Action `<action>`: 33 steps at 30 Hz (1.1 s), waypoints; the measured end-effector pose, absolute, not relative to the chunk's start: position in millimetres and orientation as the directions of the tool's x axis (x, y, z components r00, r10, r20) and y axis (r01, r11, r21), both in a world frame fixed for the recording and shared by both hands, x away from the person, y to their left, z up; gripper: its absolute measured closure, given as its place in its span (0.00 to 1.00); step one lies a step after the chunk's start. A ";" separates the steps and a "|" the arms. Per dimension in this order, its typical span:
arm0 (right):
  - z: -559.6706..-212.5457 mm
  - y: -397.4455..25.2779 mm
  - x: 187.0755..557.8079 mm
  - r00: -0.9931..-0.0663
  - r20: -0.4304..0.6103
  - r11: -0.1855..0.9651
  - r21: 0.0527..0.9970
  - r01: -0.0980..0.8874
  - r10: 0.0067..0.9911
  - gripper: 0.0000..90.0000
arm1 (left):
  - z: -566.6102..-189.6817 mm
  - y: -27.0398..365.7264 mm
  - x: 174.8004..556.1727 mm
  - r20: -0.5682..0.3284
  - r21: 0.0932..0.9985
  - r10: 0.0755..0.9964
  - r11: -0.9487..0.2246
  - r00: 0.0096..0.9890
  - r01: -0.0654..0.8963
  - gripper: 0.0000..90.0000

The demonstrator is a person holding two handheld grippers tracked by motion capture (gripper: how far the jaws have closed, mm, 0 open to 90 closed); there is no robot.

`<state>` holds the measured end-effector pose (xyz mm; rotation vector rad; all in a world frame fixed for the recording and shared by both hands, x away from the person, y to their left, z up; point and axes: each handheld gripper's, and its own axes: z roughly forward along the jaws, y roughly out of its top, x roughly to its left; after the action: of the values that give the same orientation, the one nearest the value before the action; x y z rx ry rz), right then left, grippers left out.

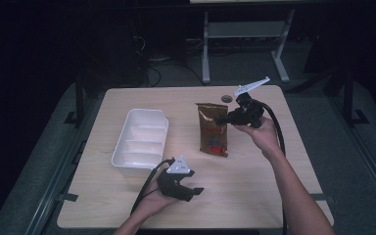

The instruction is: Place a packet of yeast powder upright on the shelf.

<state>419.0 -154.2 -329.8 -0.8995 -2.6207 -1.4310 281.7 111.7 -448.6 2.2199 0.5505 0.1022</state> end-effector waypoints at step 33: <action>-302.1 -95.5 434.7 -0.855 0.282 0.407 0.786 0.466 0.436 0.95 | -446.7 132.8 263.6 -0.101 0.759 0.393 -0.564 0.914 0.327 0.31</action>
<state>434.7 -95.5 -302.1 -0.8362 -2.6072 -1.4730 263.6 132.8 -446.7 2.2140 0.5107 0.0999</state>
